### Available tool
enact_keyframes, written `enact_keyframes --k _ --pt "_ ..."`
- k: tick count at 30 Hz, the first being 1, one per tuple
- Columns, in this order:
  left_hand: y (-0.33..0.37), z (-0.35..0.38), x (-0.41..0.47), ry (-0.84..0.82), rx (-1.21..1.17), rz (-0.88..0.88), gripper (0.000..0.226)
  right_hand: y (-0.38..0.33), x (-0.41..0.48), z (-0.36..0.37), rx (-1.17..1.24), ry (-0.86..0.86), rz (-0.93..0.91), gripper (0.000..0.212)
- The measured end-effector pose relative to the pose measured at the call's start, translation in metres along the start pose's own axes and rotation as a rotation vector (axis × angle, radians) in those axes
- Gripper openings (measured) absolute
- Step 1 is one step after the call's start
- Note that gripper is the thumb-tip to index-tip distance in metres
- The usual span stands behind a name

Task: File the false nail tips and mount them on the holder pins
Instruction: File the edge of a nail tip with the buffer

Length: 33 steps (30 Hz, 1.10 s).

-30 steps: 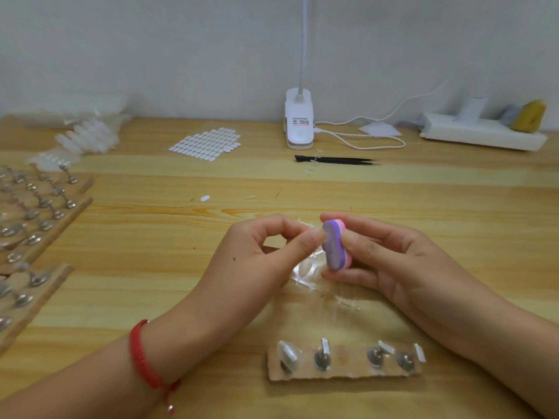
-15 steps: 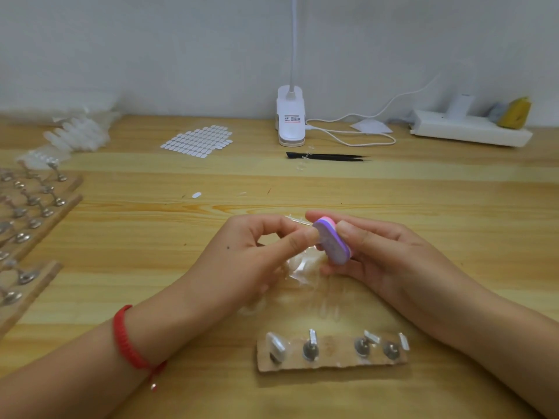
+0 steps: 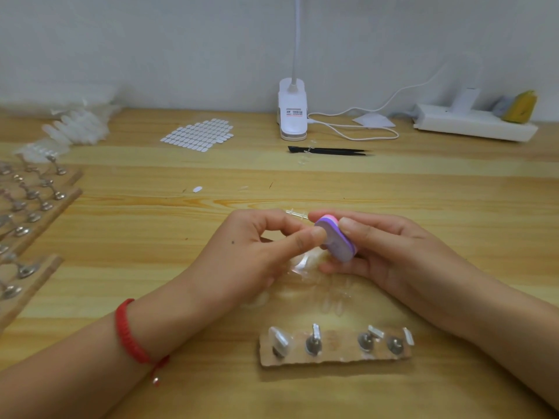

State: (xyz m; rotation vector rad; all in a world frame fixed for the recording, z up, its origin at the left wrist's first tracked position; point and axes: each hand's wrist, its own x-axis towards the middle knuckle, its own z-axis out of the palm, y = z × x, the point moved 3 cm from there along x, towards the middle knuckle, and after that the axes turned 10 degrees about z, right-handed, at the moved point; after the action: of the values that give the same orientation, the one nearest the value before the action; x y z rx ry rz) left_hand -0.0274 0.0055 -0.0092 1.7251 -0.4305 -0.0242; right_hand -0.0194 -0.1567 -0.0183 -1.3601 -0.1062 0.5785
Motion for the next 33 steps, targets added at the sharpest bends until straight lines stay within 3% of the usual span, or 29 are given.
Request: enact_keyframes --k 4,16,21,26,33 --pt "0.002 0.004 0.0 -0.047 0.01 0.013 0.016 0.0 0.002 0.001 -0.014 0.02 -0.012 0.031" --pt "0.001 0.002 -0.001 0.023 -0.032 0.001 0.016 -0.004 0.0 -0.001 0.008 -0.043 0.068 0.031" --pt "0.002 0.008 -0.002 -0.07 0.061 0.075 0.017 -0.002 0.003 -0.003 0.086 0.065 0.016 0.034" --pt "-0.004 -0.005 0.001 0.156 -0.073 -0.014 0.032 -0.003 0.002 -0.011 0.239 0.11 0.008 0.036" --pt "-0.005 -0.008 0.002 0.22 -0.093 -0.013 0.03 -0.003 -0.001 -0.003 0.057 0.057 -0.02 0.031"
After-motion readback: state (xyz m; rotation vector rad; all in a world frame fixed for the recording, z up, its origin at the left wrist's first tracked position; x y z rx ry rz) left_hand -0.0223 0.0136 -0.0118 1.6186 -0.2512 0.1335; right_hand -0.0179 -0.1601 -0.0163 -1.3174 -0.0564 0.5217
